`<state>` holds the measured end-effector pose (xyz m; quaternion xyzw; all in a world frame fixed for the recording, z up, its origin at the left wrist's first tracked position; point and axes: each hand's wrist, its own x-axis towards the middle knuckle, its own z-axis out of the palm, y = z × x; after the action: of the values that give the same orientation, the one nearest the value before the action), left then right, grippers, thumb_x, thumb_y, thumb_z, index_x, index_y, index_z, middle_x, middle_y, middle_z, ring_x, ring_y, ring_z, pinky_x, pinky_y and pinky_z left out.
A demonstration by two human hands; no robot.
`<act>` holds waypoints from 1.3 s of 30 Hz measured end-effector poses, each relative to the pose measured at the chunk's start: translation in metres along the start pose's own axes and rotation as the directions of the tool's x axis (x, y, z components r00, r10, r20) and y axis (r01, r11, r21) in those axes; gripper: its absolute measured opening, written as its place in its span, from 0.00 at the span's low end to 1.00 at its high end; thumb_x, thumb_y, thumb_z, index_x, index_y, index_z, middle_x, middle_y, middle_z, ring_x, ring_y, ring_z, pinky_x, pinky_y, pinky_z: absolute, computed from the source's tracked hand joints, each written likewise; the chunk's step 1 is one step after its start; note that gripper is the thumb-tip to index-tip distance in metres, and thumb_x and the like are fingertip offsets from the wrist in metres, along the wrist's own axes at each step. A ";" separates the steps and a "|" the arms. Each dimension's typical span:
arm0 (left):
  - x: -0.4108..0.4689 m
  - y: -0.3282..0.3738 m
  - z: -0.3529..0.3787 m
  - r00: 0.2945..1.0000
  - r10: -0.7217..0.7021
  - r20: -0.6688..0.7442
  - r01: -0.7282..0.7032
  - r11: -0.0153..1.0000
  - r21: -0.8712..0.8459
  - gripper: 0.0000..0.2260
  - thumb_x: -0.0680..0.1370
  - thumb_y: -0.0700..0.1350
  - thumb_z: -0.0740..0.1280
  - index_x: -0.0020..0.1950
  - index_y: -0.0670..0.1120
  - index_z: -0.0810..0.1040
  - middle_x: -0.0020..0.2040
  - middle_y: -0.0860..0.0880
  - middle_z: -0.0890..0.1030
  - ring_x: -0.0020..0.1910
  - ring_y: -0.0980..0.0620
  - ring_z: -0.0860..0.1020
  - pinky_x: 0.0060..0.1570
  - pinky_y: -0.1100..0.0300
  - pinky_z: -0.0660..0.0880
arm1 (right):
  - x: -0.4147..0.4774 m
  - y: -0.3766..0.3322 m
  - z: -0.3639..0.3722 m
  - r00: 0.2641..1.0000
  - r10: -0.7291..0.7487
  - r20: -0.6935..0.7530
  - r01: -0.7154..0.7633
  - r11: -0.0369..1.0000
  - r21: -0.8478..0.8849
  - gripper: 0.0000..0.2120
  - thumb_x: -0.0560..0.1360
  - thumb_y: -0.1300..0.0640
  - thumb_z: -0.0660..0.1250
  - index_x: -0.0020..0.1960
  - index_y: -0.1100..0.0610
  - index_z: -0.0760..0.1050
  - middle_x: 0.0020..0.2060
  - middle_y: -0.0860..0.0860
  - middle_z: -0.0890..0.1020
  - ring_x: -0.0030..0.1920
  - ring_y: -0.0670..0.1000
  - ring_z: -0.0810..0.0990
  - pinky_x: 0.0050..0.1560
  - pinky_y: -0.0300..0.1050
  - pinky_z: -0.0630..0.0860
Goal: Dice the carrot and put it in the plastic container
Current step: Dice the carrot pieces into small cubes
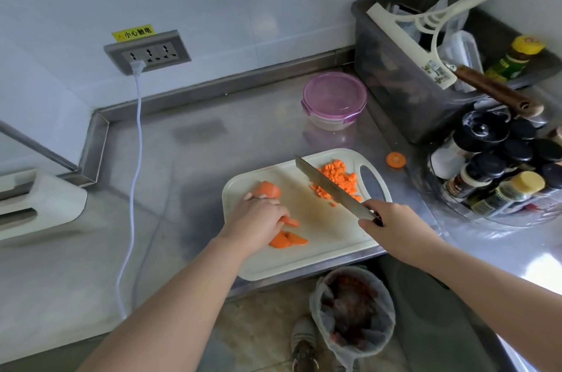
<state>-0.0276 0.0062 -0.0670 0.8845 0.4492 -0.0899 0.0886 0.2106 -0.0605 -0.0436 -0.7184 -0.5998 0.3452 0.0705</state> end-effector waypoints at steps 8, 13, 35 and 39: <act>0.013 0.014 0.031 0.980 -0.097 -0.175 0.040 0.951 -0.306 0.11 0.74 0.42 0.70 0.55 0.42 0.79 0.45 0.54 0.76 0.45 0.54 0.78 0.46 0.54 0.81 | -0.001 0.001 -0.004 1.000 0.024 -0.018 -0.024 1.000 0.018 0.07 0.79 0.55 0.61 0.56 0.52 0.74 0.30 0.47 0.73 0.29 0.47 0.71 0.30 0.41 0.66; -0.006 -0.003 0.026 0.947 -0.203 -0.248 0.090 0.912 -0.401 0.11 0.78 0.40 0.65 0.59 0.47 0.80 0.59 0.53 0.77 0.57 0.52 0.77 0.54 0.59 0.73 | -0.003 0.001 -0.003 1.000 0.013 -0.009 -0.013 0.999 0.030 0.03 0.79 0.56 0.61 0.51 0.50 0.72 0.30 0.47 0.73 0.29 0.47 0.70 0.29 0.40 0.64; -0.027 0.001 0.018 0.850 -0.200 -0.487 0.173 0.980 -0.100 0.09 0.65 0.41 0.75 0.41 0.51 0.81 0.35 0.55 0.81 0.35 0.50 0.79 0.26 0.62 0.69 | -0.002 0.004 -0.009 0.999 -0.039 0.008 0.038 0.997 0.063 0.05 0.79 0.57 0.61 0.46 0.48 0.70 0.28 0.47 0.71 0.27 0.47 0.68 0.29 0.38 0.64; -0.008 0.019 0.019 0.804 0.000 -0.595 -0.087 0.989 -0.118 0.07 0.73 0.43 0.64 0.43 0.50 0.81 0.39 0.56 0.82 0.33 0.53 0.79 0.28 0.63 0.72 | -0.004 0.006 -0.011 0.999 -0.034 0.002 0.034 0.998 0.043 0.16 0.79 0.57 0.62 0.37 0.43 0.63 0.27 0.46 0.70 0.27 0.46 0.68 0.28 0.36 0.62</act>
<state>-0.0185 -0.0153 -0.0820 0.8699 0.4391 0.2245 0.0072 0.2217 -0.0622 -0.0371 -0.7060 -0.6043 0.3580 0.0908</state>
